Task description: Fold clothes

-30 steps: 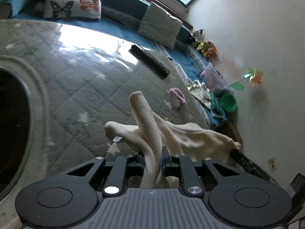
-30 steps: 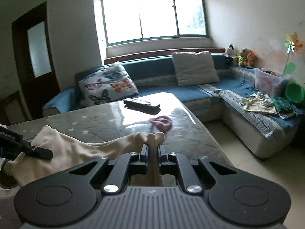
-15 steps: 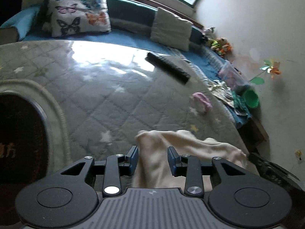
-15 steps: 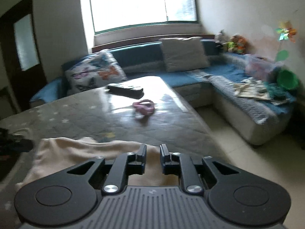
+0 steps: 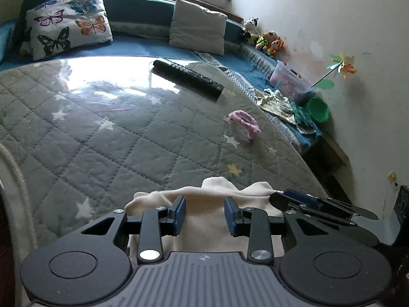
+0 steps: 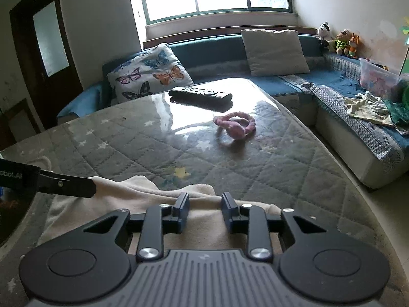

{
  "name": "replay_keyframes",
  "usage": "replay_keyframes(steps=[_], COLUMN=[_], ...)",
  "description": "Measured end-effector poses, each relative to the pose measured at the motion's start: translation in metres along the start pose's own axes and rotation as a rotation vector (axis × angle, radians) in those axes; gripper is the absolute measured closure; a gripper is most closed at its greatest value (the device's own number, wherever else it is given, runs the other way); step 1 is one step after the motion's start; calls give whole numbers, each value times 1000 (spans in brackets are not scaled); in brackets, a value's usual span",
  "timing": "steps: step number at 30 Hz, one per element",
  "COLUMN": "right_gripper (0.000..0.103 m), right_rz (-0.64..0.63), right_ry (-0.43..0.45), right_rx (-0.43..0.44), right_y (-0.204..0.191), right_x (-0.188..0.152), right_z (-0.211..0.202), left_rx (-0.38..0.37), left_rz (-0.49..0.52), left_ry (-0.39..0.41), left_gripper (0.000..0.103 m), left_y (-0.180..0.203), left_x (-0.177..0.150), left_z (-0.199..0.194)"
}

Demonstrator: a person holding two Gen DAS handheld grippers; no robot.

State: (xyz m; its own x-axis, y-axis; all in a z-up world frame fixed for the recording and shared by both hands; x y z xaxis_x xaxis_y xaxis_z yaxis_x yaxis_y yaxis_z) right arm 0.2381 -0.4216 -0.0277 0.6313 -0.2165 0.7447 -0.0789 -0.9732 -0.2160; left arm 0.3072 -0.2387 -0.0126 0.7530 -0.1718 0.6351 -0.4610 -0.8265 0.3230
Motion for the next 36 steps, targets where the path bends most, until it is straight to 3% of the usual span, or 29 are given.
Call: replay_keyframes(steps=[3,8,12,15,17,19,28,36], right_gripper=[64,62,55,51,42,24,15,8], right_rz=[-14,-31,-16,-28,-34,-36,-19,-34], right_ry=[8,16,26,28,25,26,20,19], right_rx=[-19,-36,-32,-31,-27,-24,-29,-33], right_y=[-2,-2,-2,-5,-7,-9,-14,-24], right_x=[-2,-2,2,2,0,-3,-23,-43], right_z=[5,7,-1,-10,-16,-24,-52,-73], left_rx=[10,25,36,46,51,60,95,103], left_rz=[9,26,49,66,79,103,157,178], left_ry=[-4,-1,4,15,22,26,30,53], left_gripper=[68,68,65,57,50,43,17,4], left_y=[-2,-1,2,6,9,14,25,31], left_x=[1,2,1,-2,-5,-9,-36,-57], left_z=[10,14,10,1,-5,-11,-35,-58])
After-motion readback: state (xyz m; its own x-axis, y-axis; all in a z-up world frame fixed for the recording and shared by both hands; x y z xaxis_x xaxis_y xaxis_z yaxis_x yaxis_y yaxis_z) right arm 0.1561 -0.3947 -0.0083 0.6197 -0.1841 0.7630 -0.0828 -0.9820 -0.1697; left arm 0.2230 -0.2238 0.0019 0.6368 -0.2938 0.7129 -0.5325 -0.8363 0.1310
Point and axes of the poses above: each gripper's, at about its wrist camera, not at the fingertips, and z roughly the way its jaws point, y to its right, x to its top, the point moved 5 cm from there along z, roughly the way its jaws point, and after that the axes turned 5 degrees about z, right-handed, at the moved point
